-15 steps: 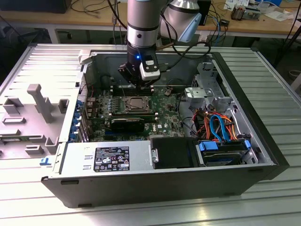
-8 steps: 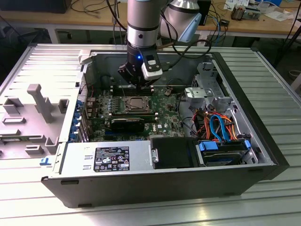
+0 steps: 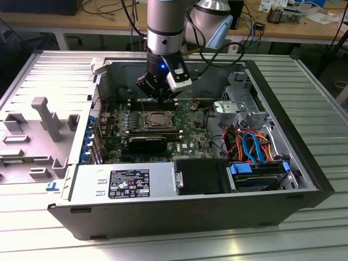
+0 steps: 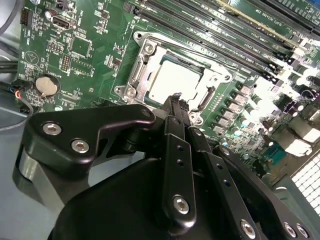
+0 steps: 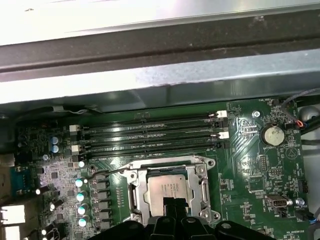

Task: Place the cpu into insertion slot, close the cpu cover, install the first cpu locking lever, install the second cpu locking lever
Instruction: 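Install the first cpu locking lever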

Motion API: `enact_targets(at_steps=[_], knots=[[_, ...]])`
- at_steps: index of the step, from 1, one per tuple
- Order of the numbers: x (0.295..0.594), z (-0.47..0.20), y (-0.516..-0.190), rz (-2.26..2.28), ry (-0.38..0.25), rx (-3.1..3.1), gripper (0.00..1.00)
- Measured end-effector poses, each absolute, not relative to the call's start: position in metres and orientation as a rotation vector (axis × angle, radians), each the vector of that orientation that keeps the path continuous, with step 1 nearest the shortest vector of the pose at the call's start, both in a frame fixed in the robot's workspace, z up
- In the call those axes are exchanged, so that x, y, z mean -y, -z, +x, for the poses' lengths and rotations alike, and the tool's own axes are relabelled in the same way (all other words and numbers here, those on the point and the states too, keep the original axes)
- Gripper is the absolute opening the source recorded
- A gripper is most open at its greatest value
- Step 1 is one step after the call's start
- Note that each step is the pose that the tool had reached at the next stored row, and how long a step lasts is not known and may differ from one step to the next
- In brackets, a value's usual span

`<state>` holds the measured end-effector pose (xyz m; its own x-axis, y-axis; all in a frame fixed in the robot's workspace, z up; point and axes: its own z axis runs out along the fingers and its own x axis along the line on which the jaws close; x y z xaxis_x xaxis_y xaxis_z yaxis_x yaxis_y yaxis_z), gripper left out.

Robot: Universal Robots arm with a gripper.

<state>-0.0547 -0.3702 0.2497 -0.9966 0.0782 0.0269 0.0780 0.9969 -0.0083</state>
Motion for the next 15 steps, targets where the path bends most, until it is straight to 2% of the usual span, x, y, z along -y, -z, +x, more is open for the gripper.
enact_targets(at_steps=[15], knots=[[0.3702,-0.0547,-0.2497,0.065,-0.013,3.114,0.11]])
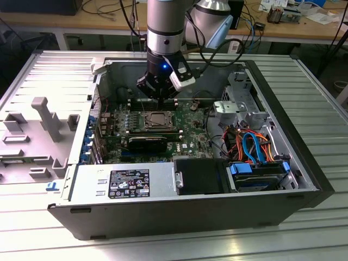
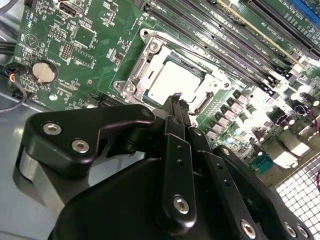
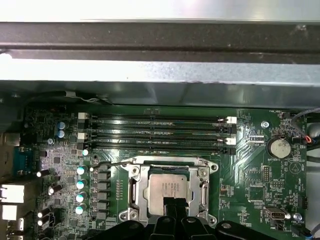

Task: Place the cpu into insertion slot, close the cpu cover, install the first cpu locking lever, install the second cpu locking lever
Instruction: 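Install the first cpu locking lever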

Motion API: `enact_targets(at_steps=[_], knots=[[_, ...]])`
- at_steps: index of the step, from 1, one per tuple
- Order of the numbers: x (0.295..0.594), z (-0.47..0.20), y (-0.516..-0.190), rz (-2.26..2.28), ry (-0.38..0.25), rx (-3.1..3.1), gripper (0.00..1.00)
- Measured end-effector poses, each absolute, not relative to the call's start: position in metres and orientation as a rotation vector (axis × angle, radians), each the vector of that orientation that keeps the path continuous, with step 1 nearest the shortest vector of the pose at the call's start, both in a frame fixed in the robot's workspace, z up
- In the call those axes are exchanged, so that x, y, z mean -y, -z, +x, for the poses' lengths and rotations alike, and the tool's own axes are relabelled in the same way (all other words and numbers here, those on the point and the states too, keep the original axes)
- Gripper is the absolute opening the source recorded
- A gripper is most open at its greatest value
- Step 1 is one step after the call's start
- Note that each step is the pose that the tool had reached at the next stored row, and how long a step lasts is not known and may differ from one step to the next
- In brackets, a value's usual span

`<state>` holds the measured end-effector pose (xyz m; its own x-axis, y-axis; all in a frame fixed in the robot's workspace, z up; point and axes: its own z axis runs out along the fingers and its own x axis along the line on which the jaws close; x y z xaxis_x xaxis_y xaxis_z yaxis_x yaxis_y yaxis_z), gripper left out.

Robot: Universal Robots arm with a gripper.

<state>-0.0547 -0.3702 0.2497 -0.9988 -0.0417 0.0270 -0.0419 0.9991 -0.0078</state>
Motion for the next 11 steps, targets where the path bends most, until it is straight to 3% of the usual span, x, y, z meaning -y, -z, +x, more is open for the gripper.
enact_targets(at_steps=[11], knots=[[0.3702,-0.0548,-0.2497,0.216,-0.008,3.108,0.11]])
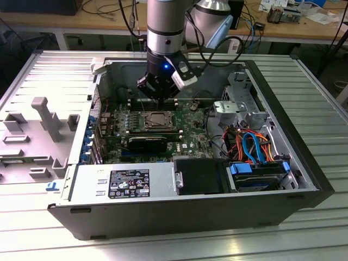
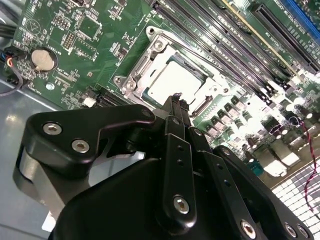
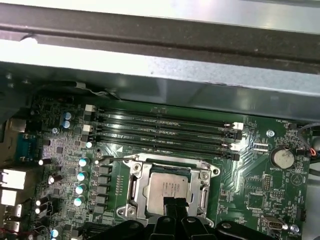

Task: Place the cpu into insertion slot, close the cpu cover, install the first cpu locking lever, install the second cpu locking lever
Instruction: 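Install the first cpu locking lever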

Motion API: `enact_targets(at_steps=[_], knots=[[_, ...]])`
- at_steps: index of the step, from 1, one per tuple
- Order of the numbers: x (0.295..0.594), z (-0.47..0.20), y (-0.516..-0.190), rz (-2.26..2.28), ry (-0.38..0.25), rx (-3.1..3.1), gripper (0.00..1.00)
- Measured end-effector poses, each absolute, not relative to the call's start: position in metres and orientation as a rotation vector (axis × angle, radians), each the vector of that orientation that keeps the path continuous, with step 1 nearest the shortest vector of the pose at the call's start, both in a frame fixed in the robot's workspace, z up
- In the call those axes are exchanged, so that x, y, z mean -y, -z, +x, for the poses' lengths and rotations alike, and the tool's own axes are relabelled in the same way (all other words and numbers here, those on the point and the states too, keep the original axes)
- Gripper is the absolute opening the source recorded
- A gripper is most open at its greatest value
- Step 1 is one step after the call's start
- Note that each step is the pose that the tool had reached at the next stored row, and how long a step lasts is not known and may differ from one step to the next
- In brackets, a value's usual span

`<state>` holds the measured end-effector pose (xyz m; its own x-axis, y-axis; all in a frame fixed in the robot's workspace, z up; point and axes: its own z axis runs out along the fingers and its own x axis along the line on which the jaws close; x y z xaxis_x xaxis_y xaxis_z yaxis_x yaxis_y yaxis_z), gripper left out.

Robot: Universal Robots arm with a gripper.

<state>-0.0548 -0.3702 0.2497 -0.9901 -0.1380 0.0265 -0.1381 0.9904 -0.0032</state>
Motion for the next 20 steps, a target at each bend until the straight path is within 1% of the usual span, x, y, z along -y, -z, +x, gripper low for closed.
enact_targets(at_steps=[4,8,20], knots=[[0.370,-0.055,-0.250,0.255,0.006,3.106,0.11],[0.370,-0.056,-0.249,0.144,0.009,3.113,0.11],[0.369,-0.098,-0.249,0.138,0.009,3.117,0.11]])
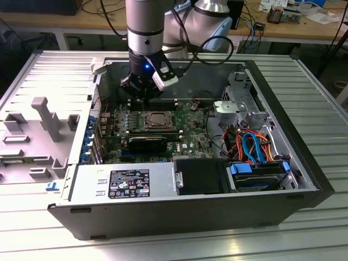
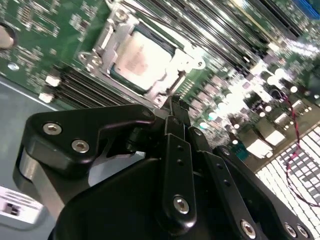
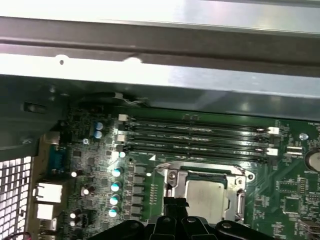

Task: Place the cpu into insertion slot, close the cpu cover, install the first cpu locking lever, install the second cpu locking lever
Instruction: 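Install the first cpu locking lever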

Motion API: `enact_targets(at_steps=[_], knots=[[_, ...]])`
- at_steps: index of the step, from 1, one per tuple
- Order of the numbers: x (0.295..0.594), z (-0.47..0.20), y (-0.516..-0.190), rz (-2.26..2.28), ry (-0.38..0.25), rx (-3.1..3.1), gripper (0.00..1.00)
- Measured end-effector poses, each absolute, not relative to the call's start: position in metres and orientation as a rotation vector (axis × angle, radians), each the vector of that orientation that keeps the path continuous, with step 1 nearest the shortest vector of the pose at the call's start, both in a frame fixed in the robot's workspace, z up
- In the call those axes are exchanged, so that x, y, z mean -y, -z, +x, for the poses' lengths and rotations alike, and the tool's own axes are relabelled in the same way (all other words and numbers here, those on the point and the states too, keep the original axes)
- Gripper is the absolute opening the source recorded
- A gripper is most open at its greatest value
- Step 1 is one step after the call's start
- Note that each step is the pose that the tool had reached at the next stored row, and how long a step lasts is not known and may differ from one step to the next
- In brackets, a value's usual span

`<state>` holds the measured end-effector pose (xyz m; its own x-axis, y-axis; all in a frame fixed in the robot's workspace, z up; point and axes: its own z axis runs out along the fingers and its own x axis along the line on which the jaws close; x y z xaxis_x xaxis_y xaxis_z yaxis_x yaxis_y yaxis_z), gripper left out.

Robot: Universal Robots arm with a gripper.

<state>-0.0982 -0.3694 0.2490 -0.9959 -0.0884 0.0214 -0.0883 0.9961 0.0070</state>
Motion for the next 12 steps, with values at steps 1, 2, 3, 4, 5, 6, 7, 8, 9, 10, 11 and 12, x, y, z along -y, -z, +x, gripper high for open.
enact_targets(at_steps=[1,2,3,4,5,6,7,8,9,10,11,12], knots=[[0.369,-0.102,-0.249,0.138,0.009,3.117,0.11],[0.369,-0.105,-0.249,0.138,0.009,3.117,0.11],[0.369,-0.109,-0.249,0.138,0.009,3.118,0.11],[0.368,-0.111,-0.249,0.138,0.009,3.118,0.11],[0.368,-0.114,-0.249,0.138,0.009,3.119,0.11],[0.368,-0.116,-0.249,0.138,0.009,3.120,0.11],[0.367,-0.119,-0.249,0.138,0.009,3.121,0.11],[0.367,-0.121,-0.250,0.138,0.009,3.121,0.11],[0.366,-0.124,-0.252,0.138,0.009,3.124,0.11],[0.366,-0.125,-0.254,0.138,0.009,3.125,0.11],[0.365,-0.125,-0.256,0.138,0.009,3.126,0.11],[0.364,-0.126,-0.258,0.138,0.009,3.126,0.11]])
